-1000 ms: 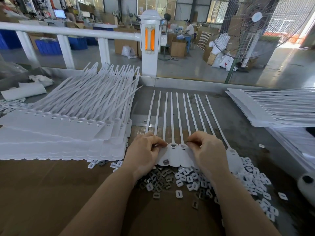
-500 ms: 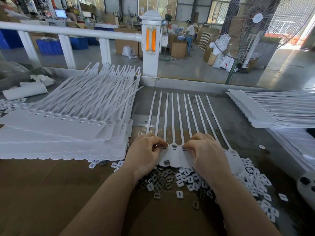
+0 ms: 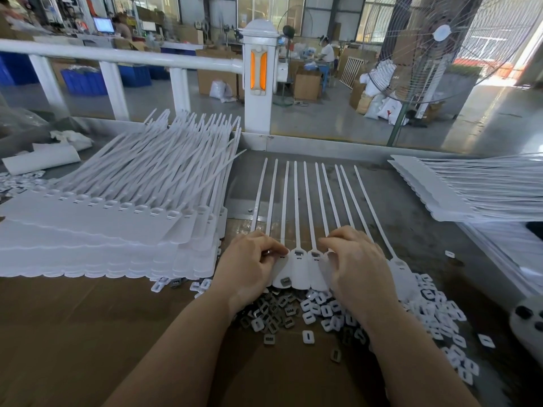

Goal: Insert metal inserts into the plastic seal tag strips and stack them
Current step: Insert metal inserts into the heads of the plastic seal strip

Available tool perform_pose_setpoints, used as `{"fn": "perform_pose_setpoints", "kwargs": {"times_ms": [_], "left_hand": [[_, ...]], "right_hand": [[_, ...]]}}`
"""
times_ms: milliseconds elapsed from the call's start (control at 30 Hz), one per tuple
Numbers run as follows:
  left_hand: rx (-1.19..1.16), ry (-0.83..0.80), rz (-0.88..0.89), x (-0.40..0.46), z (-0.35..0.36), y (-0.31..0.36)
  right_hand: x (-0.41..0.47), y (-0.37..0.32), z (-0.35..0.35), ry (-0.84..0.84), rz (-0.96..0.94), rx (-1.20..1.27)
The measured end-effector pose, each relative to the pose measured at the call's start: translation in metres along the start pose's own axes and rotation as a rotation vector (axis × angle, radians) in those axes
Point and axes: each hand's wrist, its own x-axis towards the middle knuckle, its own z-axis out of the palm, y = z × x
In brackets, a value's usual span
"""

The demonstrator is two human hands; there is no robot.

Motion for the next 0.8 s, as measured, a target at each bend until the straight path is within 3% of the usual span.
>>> {"fn": "perform_pose_setpoints", "kwargs": {"times_ms": [133, 267, 533, 700, 800], "left_hand": [[0.005, 0.008, 0.008, 0.000, 0.000, -0.001], [0.013, 0.016, 0.014, 0.000, 0.001, -0.001], [0.003, 0.007, 0.009, 0.000, 0.000, 0.000], [0.010, 0.002, 0.009, -0.001, -0.001, 0.001], [-0.007, 0.007, 0.001, -0.001, 0.000, 0.001]], "right_hand": [[0.002, 0.001, 0.001, 0.049, -0.005, 0.153], [0.002, -0.006, -0.001, -0.088, -0.132, 0.270], [0.000, -0.012, 0.007, -0.266, -0.282, 0.210], [0.000, -0.012, 0.005, -0.244, -0.240, 0.286], [0.003, -0.001, -0.003, -0.114, -0.089, 0.395]]}}
